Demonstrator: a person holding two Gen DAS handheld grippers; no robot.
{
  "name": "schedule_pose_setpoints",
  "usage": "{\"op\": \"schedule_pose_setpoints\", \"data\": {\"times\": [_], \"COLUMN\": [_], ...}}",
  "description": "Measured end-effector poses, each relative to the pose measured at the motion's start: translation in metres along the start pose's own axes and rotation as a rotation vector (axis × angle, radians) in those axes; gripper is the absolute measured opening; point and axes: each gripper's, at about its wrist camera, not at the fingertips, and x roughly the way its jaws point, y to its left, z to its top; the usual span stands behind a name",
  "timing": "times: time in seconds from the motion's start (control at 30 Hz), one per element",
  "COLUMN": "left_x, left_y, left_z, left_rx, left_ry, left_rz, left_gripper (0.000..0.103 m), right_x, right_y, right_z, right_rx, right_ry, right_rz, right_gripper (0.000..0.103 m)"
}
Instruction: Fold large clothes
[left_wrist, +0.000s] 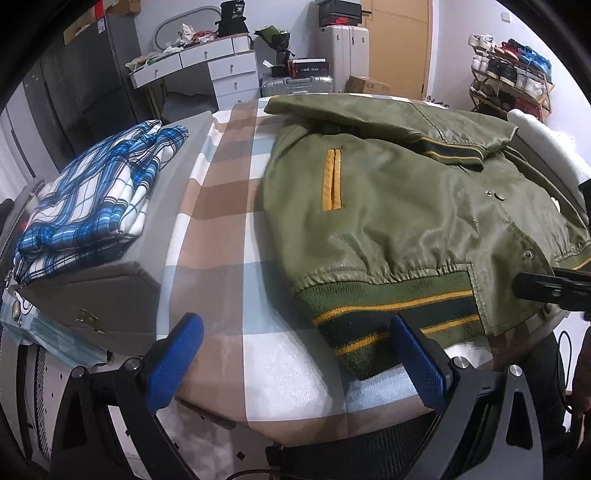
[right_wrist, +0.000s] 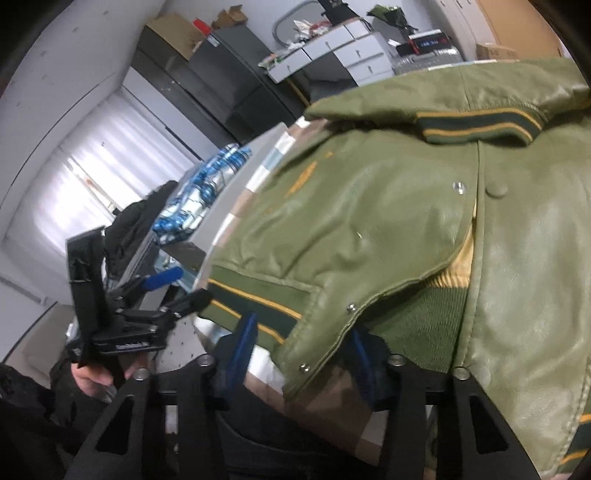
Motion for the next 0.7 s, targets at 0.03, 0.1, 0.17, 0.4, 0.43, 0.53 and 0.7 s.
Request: {"op": "schedule_pose_setpoints", "data": {"times": [0.03, 0.1, 0.17, 0.4, 0.43, 0.53, 0.7], "left_x": [0.000, 0.000, -0.001, -0.023, -0.025, -0.024, 0.002], "left_y": [0.000, 0.001, 0.002, -0.002, -0.005, -0.014, -0.024], "left_z": [0.000, -0.001, -0.001, -0.005, -0.005, -0.005, 0.006], "left_rx": [0.000, 0.000, -0.003, 0.058, 0.066, 0.085, 0.081], "left_ry": [-0.001, 0.000, -0.001, -0.074, -0.075, -0.073, -0.018], "left_rz": [-0.001, -0.003, 0.004, -0.082, -0.112, -0.154, -0.072], "left_gripper": [0.099, 0.099, 0.099, 0.099, 0.099, 0.099, 0.099], "right_x": [0.002, -0.001, -0.011, -0.044, -0.045, -0.045, -0.046], "right_y": [-0.002, -0.008, -0.009, 0.008, 0.009, 0.015, 0.026], "right_z": [0.000, 0.002, 0.007, 0.042, 0.048, 0.062, 0.075], "right_rx": [0.011, 0.046, 0.066, 0.050, 0.049, 0.038, 0.018], "right_ry": [0.004, -0.013, -0.053, -0.158, -0.170, -0.198, -0.223], "right_rz": [-0.009, -0.013, 0.019, 0.107, 0.116, 0.130, 0.151], "right_gripper": [0.026, 0.009, 0.009, 0.009, 0.009, 0.009, 0.009]}}
